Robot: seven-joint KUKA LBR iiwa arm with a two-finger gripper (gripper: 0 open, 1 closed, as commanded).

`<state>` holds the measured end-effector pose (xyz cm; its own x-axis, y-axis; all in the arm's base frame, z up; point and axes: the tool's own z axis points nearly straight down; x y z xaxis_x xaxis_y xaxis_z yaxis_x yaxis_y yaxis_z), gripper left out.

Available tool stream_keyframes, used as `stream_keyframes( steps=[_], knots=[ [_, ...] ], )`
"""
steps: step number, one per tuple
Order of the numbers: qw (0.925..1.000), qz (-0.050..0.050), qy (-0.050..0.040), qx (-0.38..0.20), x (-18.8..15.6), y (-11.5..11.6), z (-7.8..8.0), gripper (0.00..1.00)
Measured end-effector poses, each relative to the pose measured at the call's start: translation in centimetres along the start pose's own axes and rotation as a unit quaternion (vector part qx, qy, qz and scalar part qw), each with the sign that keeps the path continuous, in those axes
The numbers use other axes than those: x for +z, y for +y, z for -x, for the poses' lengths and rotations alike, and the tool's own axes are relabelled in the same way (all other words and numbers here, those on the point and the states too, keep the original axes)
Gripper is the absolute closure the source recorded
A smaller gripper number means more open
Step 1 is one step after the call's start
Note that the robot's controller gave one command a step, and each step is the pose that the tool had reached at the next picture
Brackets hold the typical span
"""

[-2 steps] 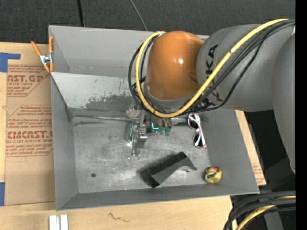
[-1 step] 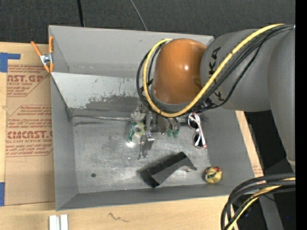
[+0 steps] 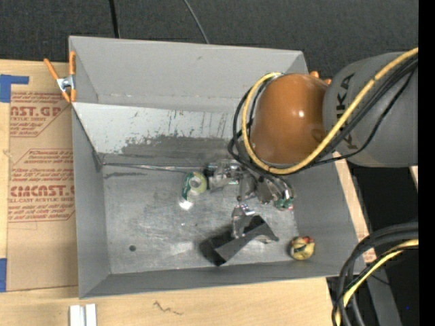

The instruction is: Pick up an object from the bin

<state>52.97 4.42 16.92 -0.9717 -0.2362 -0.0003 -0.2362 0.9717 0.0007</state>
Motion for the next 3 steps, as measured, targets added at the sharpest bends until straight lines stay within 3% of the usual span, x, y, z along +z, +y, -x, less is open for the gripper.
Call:
stream_keyframes(
  steps=[1, 2, 3],
  knots=[
    [1.0, -0.001, -0.0005, 0.001, 0.2, -1.4, -0.9, 0.0],
    [0.9997, 0.001, 0.003, -0.026, 2.9, 0.2, -1.0, 0.0],
    [0.9972, -0.001, -0.0029, -0.075, 4.4, 0.0, -3.0, 0.0]
  ],
)
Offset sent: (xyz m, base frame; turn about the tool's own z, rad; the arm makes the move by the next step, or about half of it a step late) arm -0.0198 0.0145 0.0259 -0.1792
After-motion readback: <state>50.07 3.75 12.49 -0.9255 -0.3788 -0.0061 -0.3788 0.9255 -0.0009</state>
